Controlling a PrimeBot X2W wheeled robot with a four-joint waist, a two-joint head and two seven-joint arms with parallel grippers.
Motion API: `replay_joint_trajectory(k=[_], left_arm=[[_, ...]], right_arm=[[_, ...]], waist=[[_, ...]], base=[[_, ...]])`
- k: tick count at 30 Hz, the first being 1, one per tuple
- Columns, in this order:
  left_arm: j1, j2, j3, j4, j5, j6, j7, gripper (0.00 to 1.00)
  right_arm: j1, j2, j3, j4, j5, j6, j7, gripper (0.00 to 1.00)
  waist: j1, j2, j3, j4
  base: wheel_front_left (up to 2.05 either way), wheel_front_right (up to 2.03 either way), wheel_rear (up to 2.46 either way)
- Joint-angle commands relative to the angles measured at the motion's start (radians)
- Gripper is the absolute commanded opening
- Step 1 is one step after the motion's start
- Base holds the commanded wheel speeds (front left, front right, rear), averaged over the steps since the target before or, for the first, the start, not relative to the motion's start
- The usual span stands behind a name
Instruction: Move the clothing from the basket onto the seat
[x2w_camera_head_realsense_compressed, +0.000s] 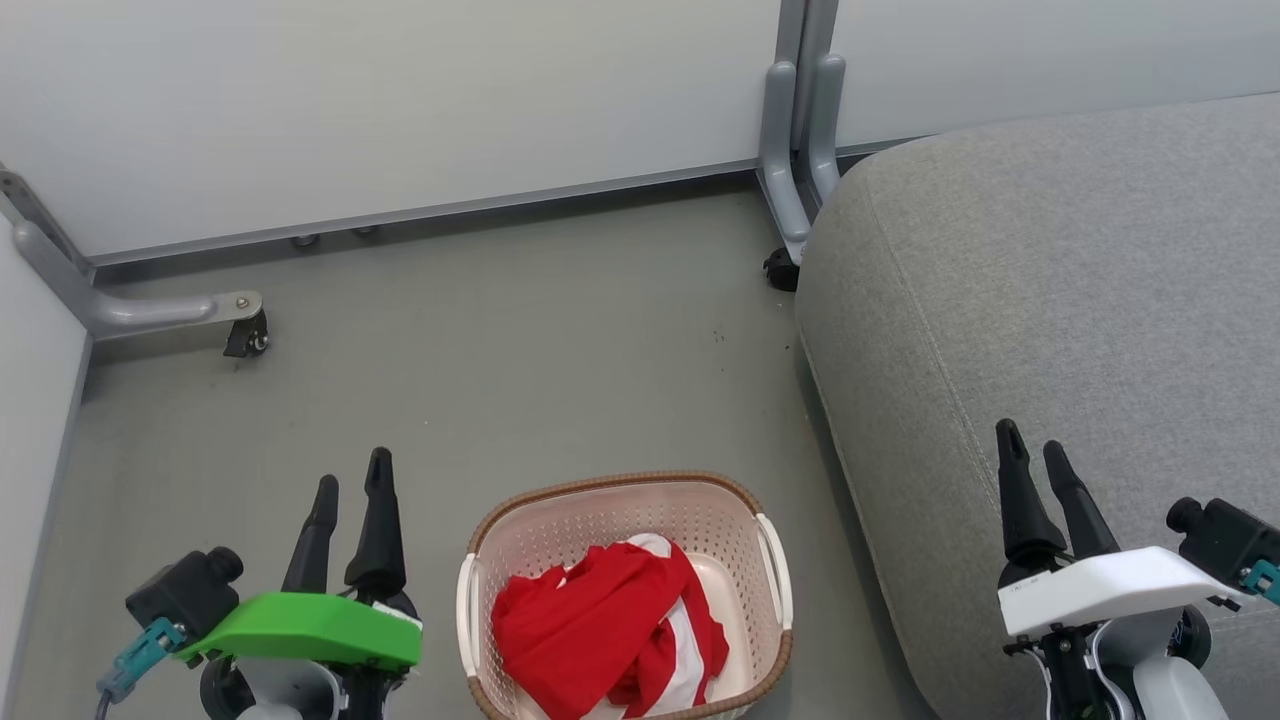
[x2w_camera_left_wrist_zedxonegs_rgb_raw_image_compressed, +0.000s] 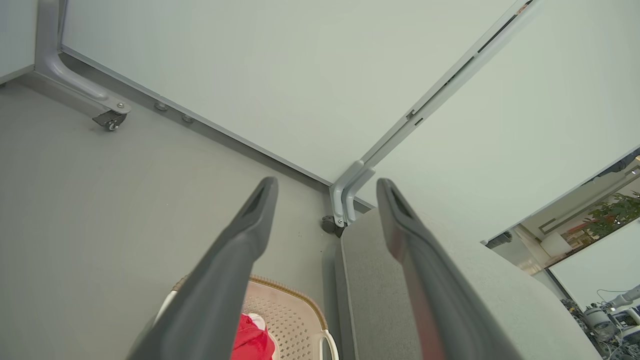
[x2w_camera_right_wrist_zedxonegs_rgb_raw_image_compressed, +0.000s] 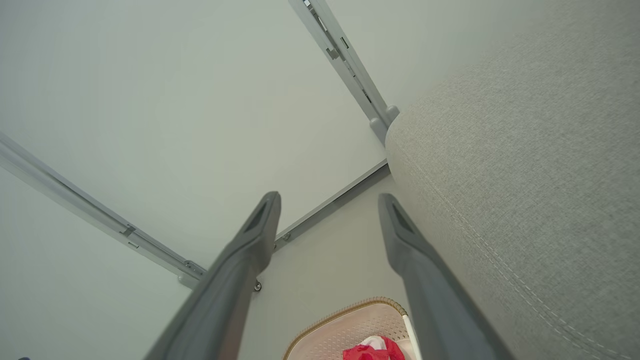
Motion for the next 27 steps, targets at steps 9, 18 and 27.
replay_joint_trajectory(k=[9, 18, 27], left_arm=[[0.01, 0.007, -0.039, -0.009, 0.132, 0.012, -0.034, 1.0], [0.016, 0.008, -0.061, -0.018, 0.235, 0.018, -0.059, 1.0], [0.021, 0.009, -0.08, -0.025, 0.322, 0.029, -0.08, 1.0]], right_arm=[[0.012, -0.007, 0.005, -0.035, -0.135, 0.0, -0.034, 1.0], [0.023, -0.007, 0.017, -0.045, -0.239, 0.0, -0.059, 1.0], [0.029, -0.008, 0.029, -0.058, -0.334, 0.0, -0.08, 1.0]], waist=[[0.0, -0.0001, -0.006, -0.001], [0.0, -0.0001, -0.007, 0.0], [0.0, -0.0001, -0.005, 0.001]], base=[[0.0, 0.0, 0.0], [0.0, 0.0, 0.0], [0.0, 0.0, 0.0]])
